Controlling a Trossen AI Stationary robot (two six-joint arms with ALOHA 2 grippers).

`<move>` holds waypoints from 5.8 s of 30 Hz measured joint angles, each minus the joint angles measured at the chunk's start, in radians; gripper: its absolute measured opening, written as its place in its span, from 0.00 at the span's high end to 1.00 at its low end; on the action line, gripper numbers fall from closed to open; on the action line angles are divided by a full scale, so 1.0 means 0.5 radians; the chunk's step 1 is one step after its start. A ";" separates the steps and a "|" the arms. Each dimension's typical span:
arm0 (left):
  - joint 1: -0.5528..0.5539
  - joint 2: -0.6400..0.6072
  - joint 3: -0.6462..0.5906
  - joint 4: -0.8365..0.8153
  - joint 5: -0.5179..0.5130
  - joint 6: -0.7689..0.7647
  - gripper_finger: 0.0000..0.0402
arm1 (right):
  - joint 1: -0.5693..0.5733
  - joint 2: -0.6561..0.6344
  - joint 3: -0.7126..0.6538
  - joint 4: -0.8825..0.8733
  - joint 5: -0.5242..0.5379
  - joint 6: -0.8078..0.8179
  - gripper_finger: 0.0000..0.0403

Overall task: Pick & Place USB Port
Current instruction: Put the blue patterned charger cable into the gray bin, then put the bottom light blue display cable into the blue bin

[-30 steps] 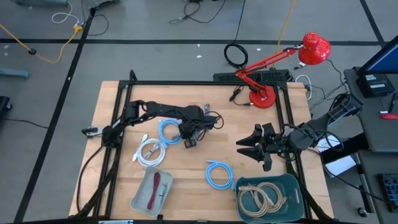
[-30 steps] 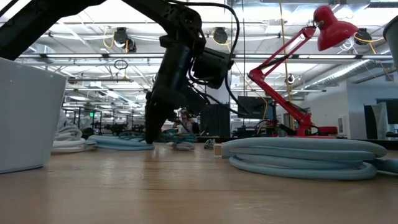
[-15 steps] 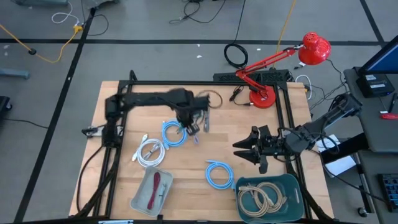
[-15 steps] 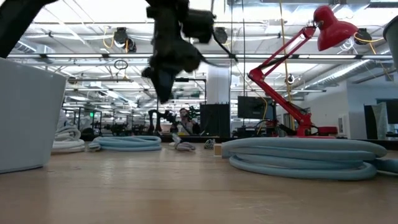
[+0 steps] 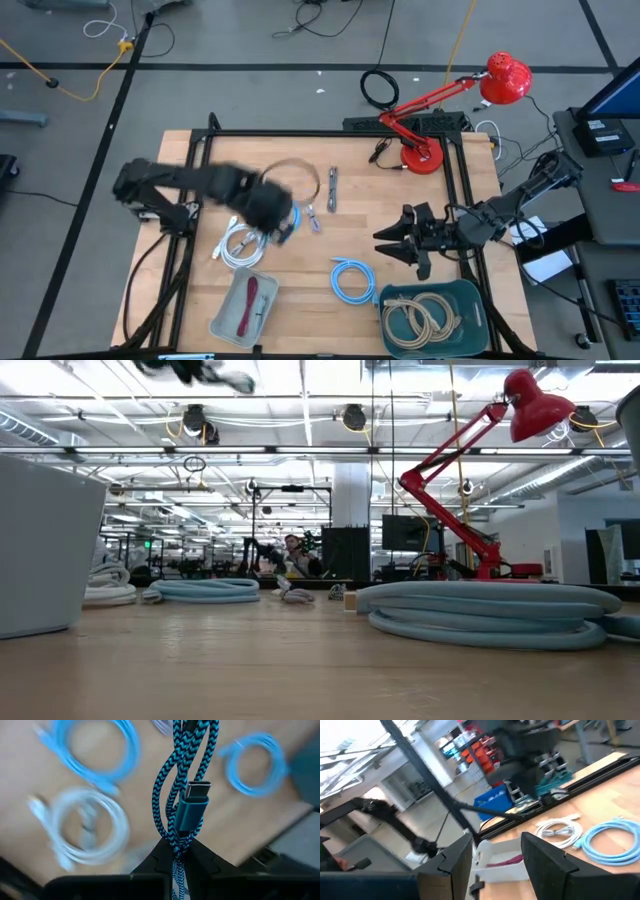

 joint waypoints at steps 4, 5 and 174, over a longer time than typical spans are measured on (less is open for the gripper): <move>-0.488 0.038 -0.026 0.135 -0.129 -0.555 0.95 | -0.002 -0.011 0.000 -0.001 -0.167 -0.013 0.59; -0.580 0.056 -0.054 0.194 -0.146 -0.685 0.95 | -0.002 -0.017 0.000 0.000 -0.210 -0.002 0.59; -0.852 -0.813 -1.211 1.962 -1.167 -0.200 0.62 | 0.907 1.125 0.729 -2.261 -0.445 1.899 0.65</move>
